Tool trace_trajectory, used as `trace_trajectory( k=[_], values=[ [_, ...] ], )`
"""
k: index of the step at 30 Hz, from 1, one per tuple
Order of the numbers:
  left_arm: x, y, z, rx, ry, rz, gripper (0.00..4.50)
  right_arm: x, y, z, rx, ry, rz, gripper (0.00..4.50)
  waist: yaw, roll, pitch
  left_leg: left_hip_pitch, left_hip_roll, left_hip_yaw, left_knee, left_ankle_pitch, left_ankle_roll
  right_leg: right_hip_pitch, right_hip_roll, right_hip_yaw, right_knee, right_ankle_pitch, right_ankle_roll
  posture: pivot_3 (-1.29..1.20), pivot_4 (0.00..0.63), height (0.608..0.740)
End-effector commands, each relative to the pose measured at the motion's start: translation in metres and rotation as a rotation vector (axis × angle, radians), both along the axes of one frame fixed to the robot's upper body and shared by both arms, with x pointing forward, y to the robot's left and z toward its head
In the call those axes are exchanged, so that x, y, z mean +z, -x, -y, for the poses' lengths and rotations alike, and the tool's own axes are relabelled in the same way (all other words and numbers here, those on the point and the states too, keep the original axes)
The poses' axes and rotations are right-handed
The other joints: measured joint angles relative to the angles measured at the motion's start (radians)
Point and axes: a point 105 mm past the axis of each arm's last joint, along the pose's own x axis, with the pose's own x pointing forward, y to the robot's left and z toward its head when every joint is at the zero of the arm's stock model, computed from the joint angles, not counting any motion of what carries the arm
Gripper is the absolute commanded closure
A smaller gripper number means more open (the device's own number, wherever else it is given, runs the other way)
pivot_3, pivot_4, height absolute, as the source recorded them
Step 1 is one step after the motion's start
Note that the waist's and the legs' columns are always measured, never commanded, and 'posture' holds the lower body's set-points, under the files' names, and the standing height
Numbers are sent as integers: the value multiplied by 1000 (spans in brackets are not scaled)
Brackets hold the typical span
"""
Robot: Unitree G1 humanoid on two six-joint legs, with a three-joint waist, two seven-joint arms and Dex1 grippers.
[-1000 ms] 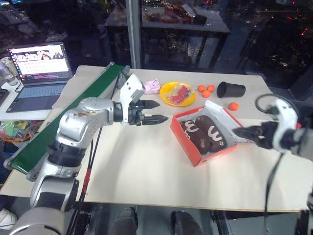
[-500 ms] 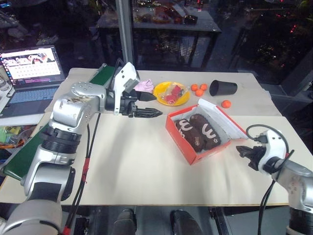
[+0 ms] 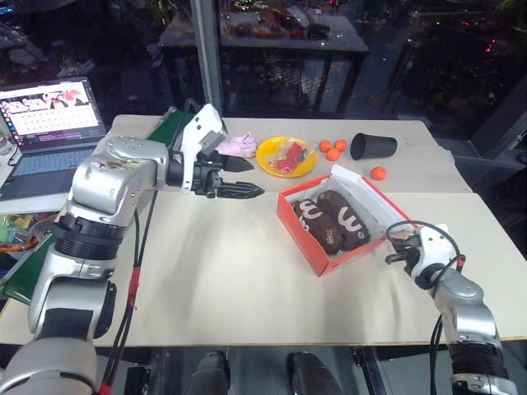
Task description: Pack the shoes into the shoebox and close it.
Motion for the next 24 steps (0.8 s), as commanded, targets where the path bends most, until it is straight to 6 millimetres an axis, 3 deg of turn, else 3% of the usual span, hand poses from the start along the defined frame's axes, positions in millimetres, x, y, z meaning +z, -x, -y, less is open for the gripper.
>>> trace_trajectory(
  k=[1, 7, 14, 24],
  values=[
    [16, 3, 0, -5, 0, 56, 939, 29, -10, -6, 23, 57, 180, 4457, 0, 1, 0, 0, 0, 0, 0, 0, 0, 0, 0, 0, 0, 0, 0, 0, 150, 736],
    [20, 2, 2, -15, -7, 58, 939, 61, -13, -24, 78, 57, 357, 4457, 0, 1, 1, 0, 0, 0, 0, 0, 0, 0, 0, 0, 1, 0, 0, 0, 150, 736],
    [22, 1, 7, -34, -6, 58, 939, 83, -13, -50, 204, 193, 437, 4457, 0, 2, 1, 0, 0, 0, 0, 0, 0, 0, 0, 0, 1, 0, 0, 0, 150, 736],
    [21, -2, 9, -41, 2, 62, 939, 83, 1, -95, 452, 335, 387, 4457, 0, 2, 2, 0, 0, 0, 0, 0, 0, 0, 1, 0, 2, 0, 0, 0, 150, 736]
  ],
)
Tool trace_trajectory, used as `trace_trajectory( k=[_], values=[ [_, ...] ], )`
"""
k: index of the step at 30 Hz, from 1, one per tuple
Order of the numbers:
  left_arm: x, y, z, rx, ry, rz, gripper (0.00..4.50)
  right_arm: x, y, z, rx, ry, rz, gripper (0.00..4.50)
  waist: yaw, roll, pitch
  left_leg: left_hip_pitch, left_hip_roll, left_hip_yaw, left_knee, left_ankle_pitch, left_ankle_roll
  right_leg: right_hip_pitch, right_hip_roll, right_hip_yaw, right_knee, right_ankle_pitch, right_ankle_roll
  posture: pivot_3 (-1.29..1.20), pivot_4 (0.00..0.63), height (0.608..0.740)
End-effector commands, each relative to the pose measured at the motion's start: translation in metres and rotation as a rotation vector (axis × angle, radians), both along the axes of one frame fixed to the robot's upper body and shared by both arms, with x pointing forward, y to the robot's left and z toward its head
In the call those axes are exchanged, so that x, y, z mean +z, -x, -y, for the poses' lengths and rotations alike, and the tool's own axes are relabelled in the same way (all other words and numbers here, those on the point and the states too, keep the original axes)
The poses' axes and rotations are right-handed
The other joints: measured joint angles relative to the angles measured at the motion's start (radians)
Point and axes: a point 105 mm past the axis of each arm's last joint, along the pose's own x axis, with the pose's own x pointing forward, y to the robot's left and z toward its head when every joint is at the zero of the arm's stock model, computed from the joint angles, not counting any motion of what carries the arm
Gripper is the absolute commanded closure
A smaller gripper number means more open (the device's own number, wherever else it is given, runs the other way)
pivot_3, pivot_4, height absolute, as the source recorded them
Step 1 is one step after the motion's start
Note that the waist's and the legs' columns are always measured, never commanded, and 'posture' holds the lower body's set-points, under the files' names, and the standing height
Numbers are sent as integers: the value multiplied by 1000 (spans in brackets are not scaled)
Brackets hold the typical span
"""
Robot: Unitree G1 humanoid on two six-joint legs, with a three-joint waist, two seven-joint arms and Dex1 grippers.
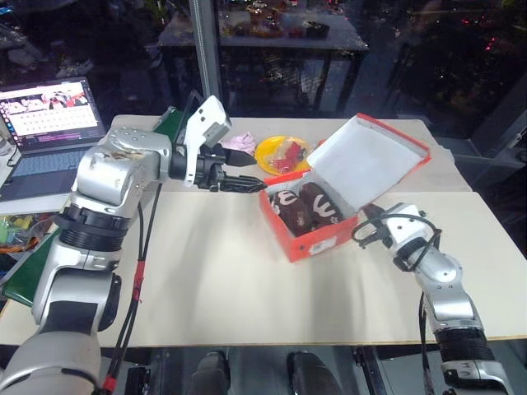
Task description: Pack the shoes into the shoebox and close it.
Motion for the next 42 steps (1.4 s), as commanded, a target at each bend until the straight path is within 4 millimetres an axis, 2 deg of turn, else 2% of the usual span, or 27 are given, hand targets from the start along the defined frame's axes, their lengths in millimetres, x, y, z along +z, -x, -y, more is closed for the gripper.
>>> trace_trajectory(
  k=[1, 12, 16, 22, 26, 28, 30, 33, 35, 37, 41, 42],
  values=[
    [15, 3, 2, -13, 9, 62, 939, 23, 6, -14, 58, 50, 71, 4457, 0, 0, 0, 0, 0, 0, 0, 0, 0, 0, 0, 0, 0, 0, 0, 0, 150, 736],
    [14, 5, 3, -9, 27, 58, 939, 25, 3, -23, 118, 290, 97, 4457, 2, 0, 0, 0, 0, 0, 1, 0, 0, 0, 0, 0, 1, 0, 0, 0, 150, 736],
    [14, 6, 3, -9, 30, 59, 939, 38, 1, -37, 166, 303, 129, 4457, 1, 0, 0, 0, 0, 0, 1, 0, 0, 0, 0, 0, 1, 0, 0, 0, 150, 736],
    [17, 7, -4, 19, 30, 64, 939, 76, -2, -85, 284, 31, 113, 4457, -3, 0, 0, 0, 0, 0, 1, 0, 0, 0, 0, 0, 2, 0, 0, 0, 150, 736],
    [15, 10, -10, 37, 23, 58, 939, 83, -6, -114, 356, -204, -11, 4457, 2, 0, 0, 1, 0, -1, 2, 0, 0, -1, 0, 0, 8, -2, -1, 0, 150, 736],
    [13, 11, -14, 55, 19, 54, 939, 76, -12, -124, 371, -303, -112, 4457, 4, 0, 0, 1, 0, -1, 2, 0, 0, -1, 0, 0, 9, -2, -2, 0, 150, 736],
    [8, 12, -18, 77, 18, 46, 939, 60, -20, -136, 373, -328, -213, 4457, 8, 0, 0, 1, 0, -1, 2, 0, 0, -1, 0, -1, 9, -2, -2, 0, 150, 736],
    [-2, 13, -25, 126, 25, 27, 939, 20, -36, -150, 331, -290, -373, 4457, 4, 0, 0, 1, 0, -1, 3, 0, 0, -1, 0, -1, 9, -2, -2, 0, 150, 736],
    [-9, 15, -28, 150, 23, 17, 939, -10, -41, -153, 303, -236, -475, 4457, 4, 0, 0, 1, 0, -1, 3, 0, 0, -1, 0, -1, 10, -2, -2, 0, 150, 736],
    [-13, 19, -29, 168, 36, 5, 939, -31, -42, -154, 292, -226, -556, 4457, 4, 0, 0, 1, 0, -1, 3, 0, 0, -1, 0, -1, 10, -2, -4, 0, 150, 736],
    [-18, 23, -31, 192, 46, -3, 939, -45, -40, -155, 302, -203, -602, 4457, 1, -2, -1, 3, 0, -1, 3, 0, 0, 1, 0, -1, 10, -2, -4, 0, 150, 736],
    [-22, 24, -33, 201, 47, -7, 939, -41, -39, -153, 309, -224, -601, 4206, 0, -2, -1, 5, 0, -1, 3, 0, 0, 2, 0, -1, 10, -3, -2, 0, 150, 736]
  ],
)
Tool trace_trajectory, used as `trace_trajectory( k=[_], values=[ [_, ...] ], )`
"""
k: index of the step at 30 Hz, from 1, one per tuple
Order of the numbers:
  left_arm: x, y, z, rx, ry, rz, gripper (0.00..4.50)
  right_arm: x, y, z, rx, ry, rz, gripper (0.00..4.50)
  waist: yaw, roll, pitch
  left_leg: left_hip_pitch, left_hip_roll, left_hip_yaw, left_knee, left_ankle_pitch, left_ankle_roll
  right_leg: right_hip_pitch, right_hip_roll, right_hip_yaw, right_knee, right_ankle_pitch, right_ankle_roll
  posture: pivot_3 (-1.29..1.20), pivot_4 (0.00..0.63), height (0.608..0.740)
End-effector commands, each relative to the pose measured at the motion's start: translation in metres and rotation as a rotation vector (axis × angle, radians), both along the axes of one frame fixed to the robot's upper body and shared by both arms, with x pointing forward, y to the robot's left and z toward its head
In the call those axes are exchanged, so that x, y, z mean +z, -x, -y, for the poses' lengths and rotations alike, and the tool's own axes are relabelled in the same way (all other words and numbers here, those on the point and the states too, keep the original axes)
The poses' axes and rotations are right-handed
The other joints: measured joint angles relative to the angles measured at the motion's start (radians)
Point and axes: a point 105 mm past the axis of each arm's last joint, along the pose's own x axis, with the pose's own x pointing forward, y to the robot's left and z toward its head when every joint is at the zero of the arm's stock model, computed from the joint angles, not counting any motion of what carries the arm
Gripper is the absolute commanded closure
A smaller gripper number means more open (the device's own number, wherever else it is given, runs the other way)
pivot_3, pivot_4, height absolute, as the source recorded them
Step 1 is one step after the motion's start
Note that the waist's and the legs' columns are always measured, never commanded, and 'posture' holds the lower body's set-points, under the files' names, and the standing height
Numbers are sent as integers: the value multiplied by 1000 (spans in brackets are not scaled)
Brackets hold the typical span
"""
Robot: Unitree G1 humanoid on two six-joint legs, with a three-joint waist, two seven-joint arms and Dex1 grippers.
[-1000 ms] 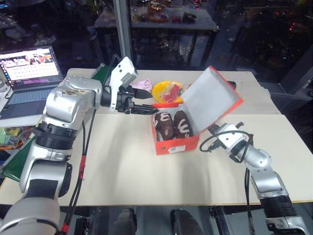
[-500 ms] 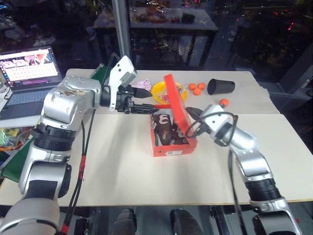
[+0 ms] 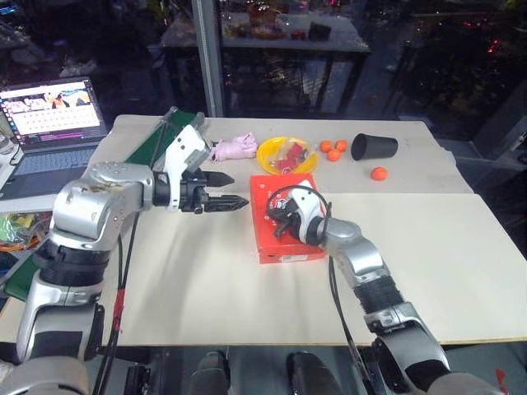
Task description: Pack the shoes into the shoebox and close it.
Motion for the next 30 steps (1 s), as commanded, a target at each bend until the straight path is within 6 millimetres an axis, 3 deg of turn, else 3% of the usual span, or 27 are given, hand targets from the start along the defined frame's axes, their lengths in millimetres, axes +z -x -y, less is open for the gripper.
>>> trace_trajectory(
  k=[1, 4, 9, 12, 15, 18, 20, 23, 28, 30],
  values=[
    [5, 7, -4, 23, 20, 50, 939, -18, 5, 6, 3, 6, -77, 3931, -1, 0, 0, 1, 0, 0, 0, 0, 0, 0, 0, 0, 0, 0, 1, 0, 150, 736],
    [-7, 11, -3, 9, 43, 45, 939, 16, 9, 13, 16, -94, -28, 2925, 2, 0, 0, 1, 0, 0, -1, 0, 0, 0, 0, 0, 1, -1, 0, 0, 150, 736],
    [-32, 14, -9, 18, 37, 98, 939, 62, 25, 47, -10, -132, 78, 1294, 9, 0, 0, -4, 0, 0, -1, 0, 0, -4, -1, 0, 0, 2, -6, 0, 150, 736],
    [-45, 9, -21, 88, 37, 152, 939, 77, 39, 86, -83, -113, 118, 221, 14, 0, 0, -4, 0, 0, -1, 0, 0, -4, -1, -1, 0, 2, -6, 0, 150, 736],
    [-59, 3, -35, 182, 98, 151, 939, 80, 53, 137, -248, -111, 139, 28, 27, 0, 0, -3, 0, 0, -2, 0, 0, -3, -1, -1, -1, 0, -6, 0, 150, 736],
    [-78, 1, -48, 281, 144, 131, 939, 53, 68, 184, -472, -141, 110, 28, 31, -1, 0, -2, 0, 0, -2, 0, 0, -2, -1, -1, -1, -5, -9, 0, 150, 736],
    [-95, -9, -63, 423, 160, 151, 939, 24, 83, 209, -585, -149, 58, 28, 34, 0, 0, -1, 0, 0, -2, 0, 0, -2, -1, -1, -1, -5, -8, 0, 150, 736],
    [-122, -10, -80, 576, 158, 167, 939, -5, 98, 216, -638, -147, 23, 28, 28, 0, -1, -1, 0, 1, -1, 0, 0, -1, -2, 0, -1, -5, -8, 0, 150, 736],
    [-185, 18, -78, 655, 152, 53, 939, -43, 109, 205, -643, -130, -9, 28, 1, 0, -2, 2, 0, 2, -2, -1, -1, 0, -1, 1, -1, -5, -8, 0, 150, 736],
    [-198, 26, -76, 655, 144, 31, 939, -49, 108, 203, -644, -132, -6, 28, -1, 0, -2, 2, 0, 2, -2, -3, -5, 0, -1, 1, -1, -5, -9, 0, 150, 736]
  ],
)
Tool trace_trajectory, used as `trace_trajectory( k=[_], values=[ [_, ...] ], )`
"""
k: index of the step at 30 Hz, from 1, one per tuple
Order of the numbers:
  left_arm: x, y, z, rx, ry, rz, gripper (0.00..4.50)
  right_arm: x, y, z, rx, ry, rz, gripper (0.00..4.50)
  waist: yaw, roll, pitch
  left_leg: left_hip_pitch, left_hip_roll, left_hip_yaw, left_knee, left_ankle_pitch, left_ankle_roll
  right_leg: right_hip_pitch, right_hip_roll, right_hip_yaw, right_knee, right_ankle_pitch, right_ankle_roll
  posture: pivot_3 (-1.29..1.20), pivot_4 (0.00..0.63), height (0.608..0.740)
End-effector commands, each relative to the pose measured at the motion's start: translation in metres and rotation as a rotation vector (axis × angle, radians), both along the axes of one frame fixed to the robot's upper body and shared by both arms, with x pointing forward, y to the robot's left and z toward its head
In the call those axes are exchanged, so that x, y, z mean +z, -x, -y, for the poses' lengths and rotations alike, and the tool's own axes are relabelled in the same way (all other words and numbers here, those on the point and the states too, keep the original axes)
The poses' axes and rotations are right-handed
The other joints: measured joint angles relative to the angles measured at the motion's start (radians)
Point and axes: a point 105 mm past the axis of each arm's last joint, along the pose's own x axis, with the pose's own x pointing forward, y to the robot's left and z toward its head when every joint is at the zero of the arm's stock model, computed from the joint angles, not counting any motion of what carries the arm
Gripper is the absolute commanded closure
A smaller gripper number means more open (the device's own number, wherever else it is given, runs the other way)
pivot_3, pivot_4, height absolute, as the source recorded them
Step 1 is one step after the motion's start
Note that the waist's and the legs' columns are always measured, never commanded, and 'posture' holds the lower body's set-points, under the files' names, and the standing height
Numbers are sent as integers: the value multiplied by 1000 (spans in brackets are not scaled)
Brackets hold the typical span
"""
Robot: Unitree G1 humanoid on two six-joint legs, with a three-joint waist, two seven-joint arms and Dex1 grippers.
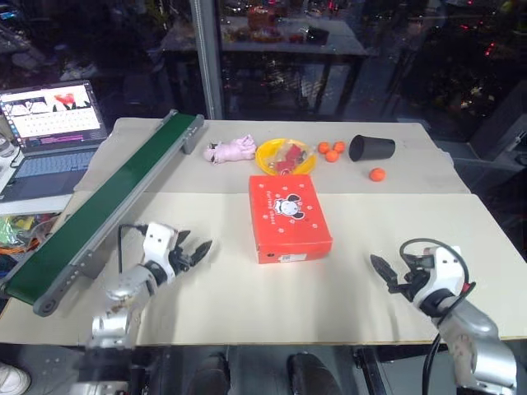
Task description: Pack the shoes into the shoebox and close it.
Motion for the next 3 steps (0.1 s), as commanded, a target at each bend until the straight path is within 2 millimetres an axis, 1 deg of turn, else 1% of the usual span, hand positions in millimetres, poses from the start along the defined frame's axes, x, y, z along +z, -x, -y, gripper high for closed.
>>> trace_trajectory(
  k=[1, 3],
  values=[
    [-12, 10, 2, 8, -18, 10, 939, 1, -5, -5, 7, 26, 55, 28, 2, 0, 0, 0, 0, 0, 0, -2, -3, 0, 0, 0, 0, 0, 0, 0, 150, 736],
    [-12, 12, 5, 10, 0, 21, 939, 0, -10, -5, -12, 23, 66, 28, 4, 1, 0, 0, 0, 0, 0, -2, -3, 0, -1, 0, 0, 0, 0, 0, 150, 736]
  ],
)
